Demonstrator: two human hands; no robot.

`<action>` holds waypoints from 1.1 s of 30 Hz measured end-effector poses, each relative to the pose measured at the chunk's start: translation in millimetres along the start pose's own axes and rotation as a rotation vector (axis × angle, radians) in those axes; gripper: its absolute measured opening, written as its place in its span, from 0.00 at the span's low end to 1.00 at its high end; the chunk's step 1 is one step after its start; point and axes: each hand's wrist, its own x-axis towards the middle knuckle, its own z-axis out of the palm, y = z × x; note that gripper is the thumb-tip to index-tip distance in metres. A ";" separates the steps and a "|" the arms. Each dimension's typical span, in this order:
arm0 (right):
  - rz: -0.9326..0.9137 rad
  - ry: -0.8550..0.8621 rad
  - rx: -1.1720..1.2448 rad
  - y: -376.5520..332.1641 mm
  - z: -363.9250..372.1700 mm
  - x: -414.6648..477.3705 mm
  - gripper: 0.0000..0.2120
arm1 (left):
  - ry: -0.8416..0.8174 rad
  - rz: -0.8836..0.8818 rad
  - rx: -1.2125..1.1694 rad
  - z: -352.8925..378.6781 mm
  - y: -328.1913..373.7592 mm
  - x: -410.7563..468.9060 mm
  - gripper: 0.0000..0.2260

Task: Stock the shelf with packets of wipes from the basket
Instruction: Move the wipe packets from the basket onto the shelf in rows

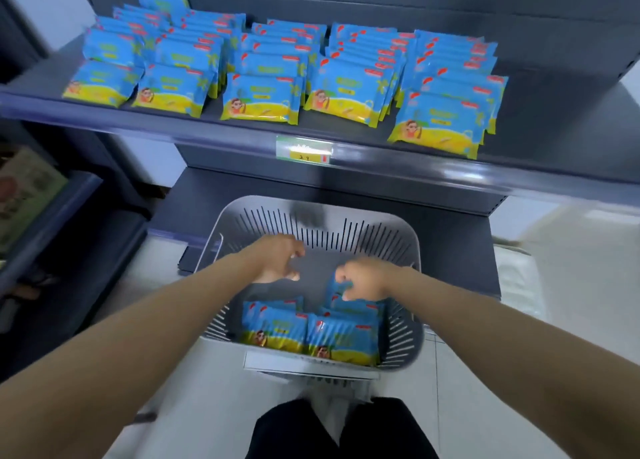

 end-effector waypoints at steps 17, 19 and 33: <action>0.221 -0.093 -0.041 3.9 53.8 28.3 0.19 | -0.458 -0.075 0.148 94.1 -39.0 24.6 0.19; 0.249 -0.066 -0.027 10.2 51.7 25.2 0.18 | -0.517 -0.047 0.242 103.0 -35.5 29.7 0.20; 0.276 0.345 0.085 11.1 -0.7 1.1 0.10 | -0.595 -0.095 0.150 88.5 -15.3 23.0 0.29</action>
